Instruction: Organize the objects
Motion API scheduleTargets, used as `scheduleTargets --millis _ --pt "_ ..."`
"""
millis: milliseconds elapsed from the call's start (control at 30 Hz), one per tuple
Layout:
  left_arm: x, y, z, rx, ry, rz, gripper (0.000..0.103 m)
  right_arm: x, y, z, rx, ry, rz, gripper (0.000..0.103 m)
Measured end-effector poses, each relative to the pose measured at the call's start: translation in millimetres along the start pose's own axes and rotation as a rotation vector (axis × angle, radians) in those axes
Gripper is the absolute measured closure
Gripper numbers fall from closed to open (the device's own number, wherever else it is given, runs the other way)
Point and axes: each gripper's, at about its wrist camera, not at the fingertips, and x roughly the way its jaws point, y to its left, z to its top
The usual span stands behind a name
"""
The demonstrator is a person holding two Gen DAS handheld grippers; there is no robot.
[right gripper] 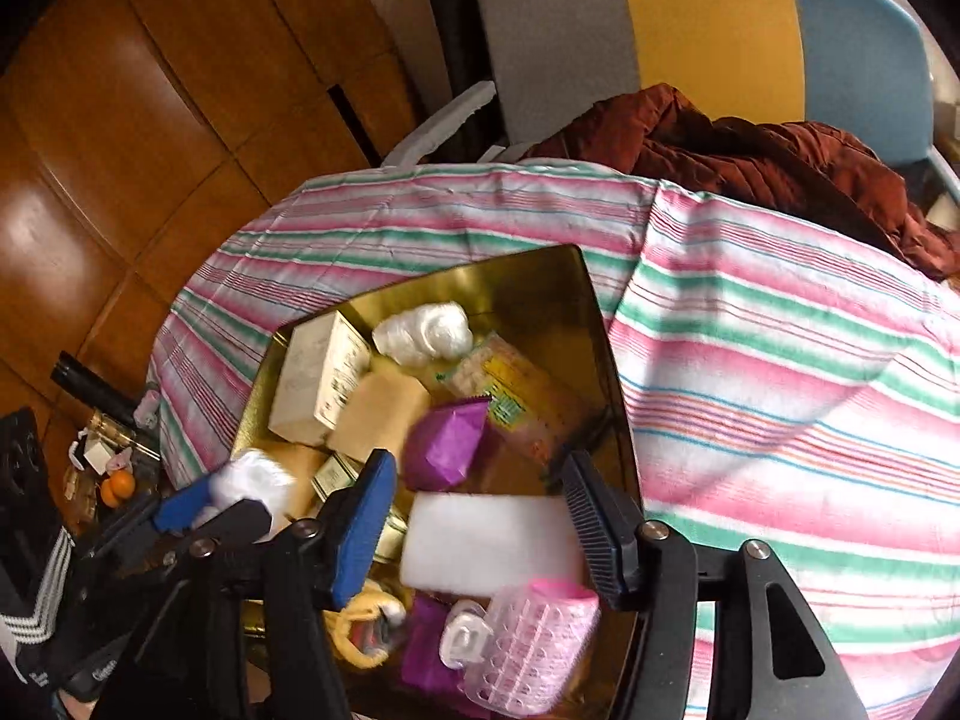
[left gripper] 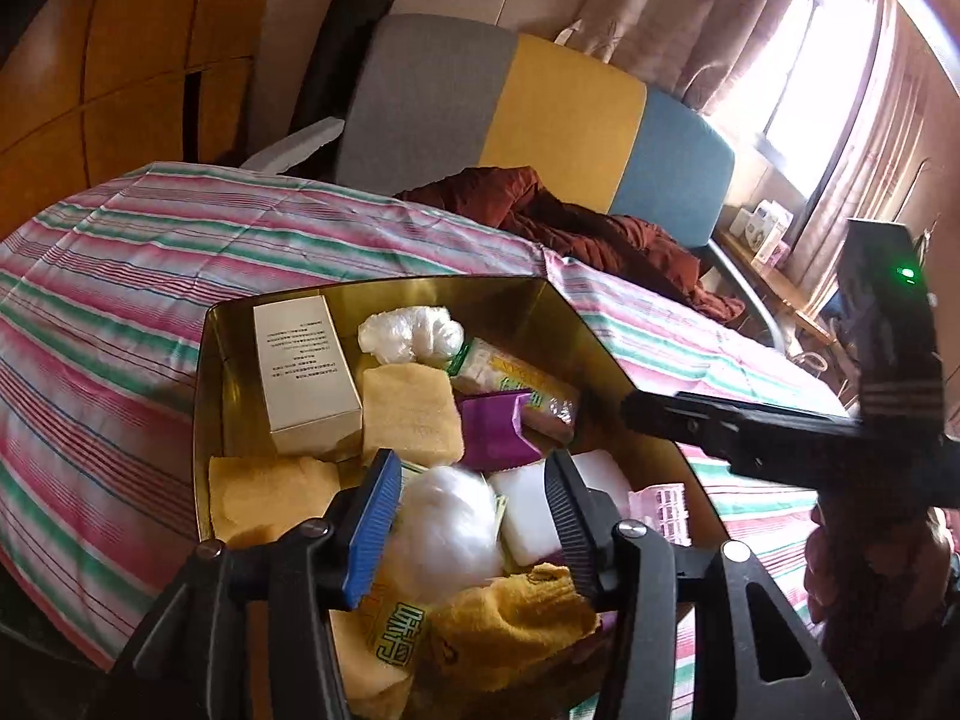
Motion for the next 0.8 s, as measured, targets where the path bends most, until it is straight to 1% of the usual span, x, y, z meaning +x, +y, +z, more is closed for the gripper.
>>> scheduleTargets --millis 67,133,233,300,400,533,600,700,733,767,800 --pt "0 2 -1 -0.006 0.002 0.009 0.053 0 1 -5 -0.007 -0.002 -0.016 0.036" --pt "-3 4 -3 -0.001 -0.002 0.036 0.053 -2 2 -9 -0.018 -0.013 -0.04 0.032" --pt "-11 5 -6 0.022 -0.021 0.092 0.053 -7 8 -15 -0.044 -0.049 -0.085 0.02" --pt "-18 6 -8 0.025 -0.038 0.117 0.052 -11 14 -18 -0.061 -0.079 -0.113 0.009" --pt "-29 6 -11 0.029 -0.069 0.163 0.05 -16 20 -24 -0.087 -0.112 -0.143 0.001" --pt "-46 5 -14 0.032 -0.112 0.224 0.05 -23 30 -36 -0.124 -0.162 -0.207 0.0" --pt "-53 3 -16 0.036 -0.132 0.271 0.05 -25 34 -43 -0.132 -0.172 -0.231 0.0" --pt "-62 0 -20 0.03 -0.151 0.319 0.049 -32 39 -55 -0.137 -0.187 -0.238 0.0" --pt "-65 -1 -21 0.025 -0.154 0.331 0.047 -34 40 -58 -0.134 -0.189 -0.237 0.0" --pt "-66 -2 -22 0.021 -0.151 0.349 0.039 -36 41 -62 -0.129 -0.195 -0.235 0.0" --pt "-68 -4 -24 0.014 -0.149 0.374 0.035 -40 42 -66 -0.124 -0.201 -0.232 0.0"
